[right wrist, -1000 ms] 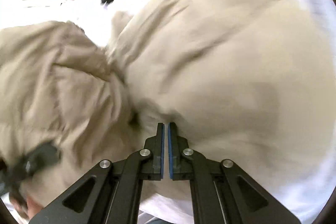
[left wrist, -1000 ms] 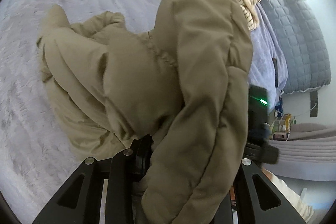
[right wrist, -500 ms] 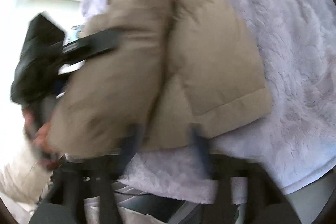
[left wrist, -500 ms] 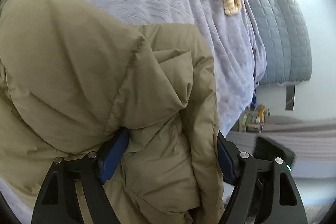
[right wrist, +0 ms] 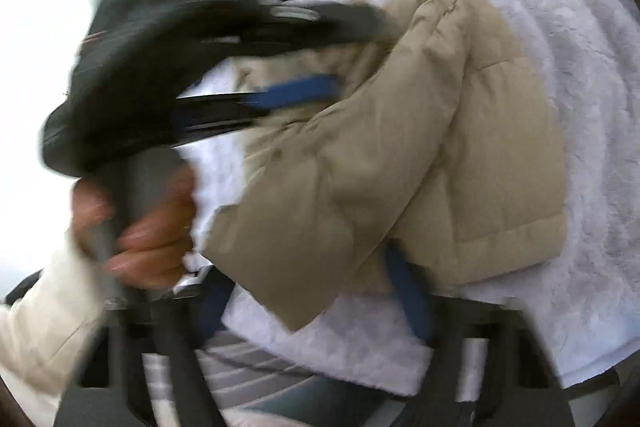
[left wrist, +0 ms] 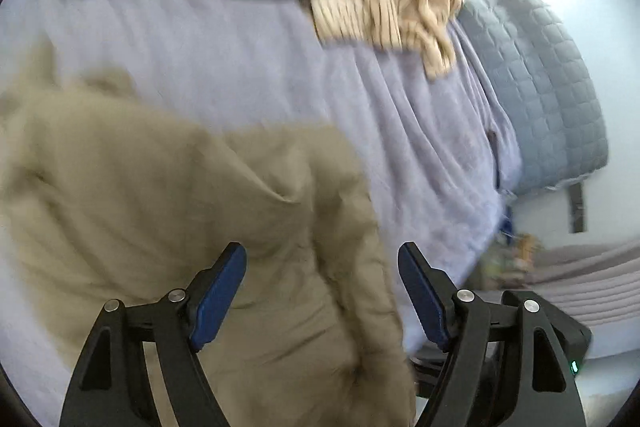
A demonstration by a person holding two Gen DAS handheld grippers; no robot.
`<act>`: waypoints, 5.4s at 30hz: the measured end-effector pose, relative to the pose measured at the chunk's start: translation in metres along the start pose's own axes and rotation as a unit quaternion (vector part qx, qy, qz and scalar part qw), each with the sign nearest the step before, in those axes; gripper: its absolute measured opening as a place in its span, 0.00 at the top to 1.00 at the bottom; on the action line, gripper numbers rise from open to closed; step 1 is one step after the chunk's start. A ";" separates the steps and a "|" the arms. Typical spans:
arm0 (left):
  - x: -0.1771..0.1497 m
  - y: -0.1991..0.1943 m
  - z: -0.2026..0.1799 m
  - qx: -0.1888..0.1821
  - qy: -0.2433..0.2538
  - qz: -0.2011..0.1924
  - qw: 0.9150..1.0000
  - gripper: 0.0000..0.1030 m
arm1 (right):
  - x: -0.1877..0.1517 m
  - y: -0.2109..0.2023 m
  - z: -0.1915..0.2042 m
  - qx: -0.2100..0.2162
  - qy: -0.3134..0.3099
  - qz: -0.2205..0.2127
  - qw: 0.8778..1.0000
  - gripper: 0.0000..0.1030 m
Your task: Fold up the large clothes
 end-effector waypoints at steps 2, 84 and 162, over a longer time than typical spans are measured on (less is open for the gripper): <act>0.001 -0.025 0.016 0.059 0.013 -0.061 0.996 0.24 | 0.000 -0.005 -0.009 -0.049 0.011 -0.019 0.999 0.86; -0.041 -0.007 0.037 0.303 -0.076 -0.033 0.949 0.00 | 0.043 -0.003 -0.084 -0.112 0.019 0.070 0.991 0.88; -0.045 0.070 0.157 -0.092 -0.214 0.003 0.972 0.00 | 0.135 0.106 -0.157 0.094 0.083 0.157 0.980 0.00</act>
Point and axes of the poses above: each gripper's, at about its wrist camera, not at the fingertips, and y roughly the way its jaws point, z to its left, x to its top, the point moved 1 cm from there along y, roughly the way its jaws point, and after that the axes turned 5 degrees about x, right-handed, at the moved point
